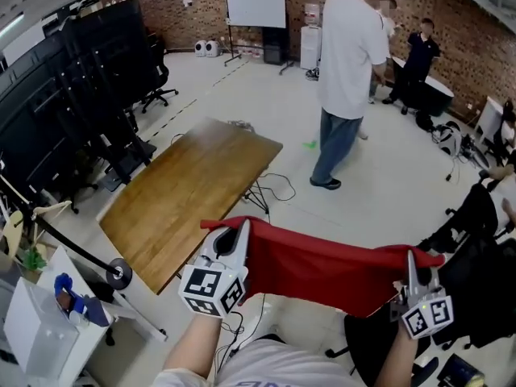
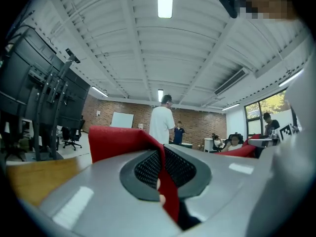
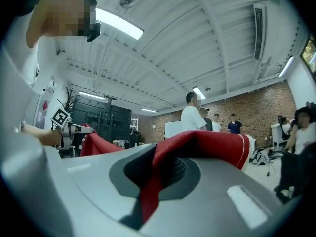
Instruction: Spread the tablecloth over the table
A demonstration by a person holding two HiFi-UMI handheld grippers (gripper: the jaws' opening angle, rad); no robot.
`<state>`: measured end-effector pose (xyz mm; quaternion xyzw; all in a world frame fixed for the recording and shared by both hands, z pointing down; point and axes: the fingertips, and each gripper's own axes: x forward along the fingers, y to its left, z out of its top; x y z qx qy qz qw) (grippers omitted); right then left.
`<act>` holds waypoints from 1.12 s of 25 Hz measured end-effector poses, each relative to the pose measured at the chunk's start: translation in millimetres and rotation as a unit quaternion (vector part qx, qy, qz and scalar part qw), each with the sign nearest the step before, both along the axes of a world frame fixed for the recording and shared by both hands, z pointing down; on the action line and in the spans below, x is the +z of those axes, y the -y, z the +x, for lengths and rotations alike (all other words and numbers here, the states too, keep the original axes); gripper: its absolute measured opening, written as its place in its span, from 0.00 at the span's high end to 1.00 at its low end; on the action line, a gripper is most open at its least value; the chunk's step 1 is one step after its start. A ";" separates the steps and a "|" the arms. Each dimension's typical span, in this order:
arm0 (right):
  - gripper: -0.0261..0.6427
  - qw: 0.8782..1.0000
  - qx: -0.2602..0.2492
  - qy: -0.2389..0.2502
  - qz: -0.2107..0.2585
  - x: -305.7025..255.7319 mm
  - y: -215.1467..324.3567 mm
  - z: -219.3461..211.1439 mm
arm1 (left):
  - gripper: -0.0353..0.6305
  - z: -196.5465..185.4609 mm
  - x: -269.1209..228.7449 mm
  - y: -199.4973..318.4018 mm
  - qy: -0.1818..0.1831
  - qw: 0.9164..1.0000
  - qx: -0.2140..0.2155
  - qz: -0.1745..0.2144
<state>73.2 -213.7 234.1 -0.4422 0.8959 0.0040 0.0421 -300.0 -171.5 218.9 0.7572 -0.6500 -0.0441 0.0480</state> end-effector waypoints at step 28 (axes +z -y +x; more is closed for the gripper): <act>0.94 0.849 -0.528 0.021 0.013 -10.8 109.1 -452.5 | 0.92 -219.1 -29.0 -191.2 0.014 0.854 -0.521 0.004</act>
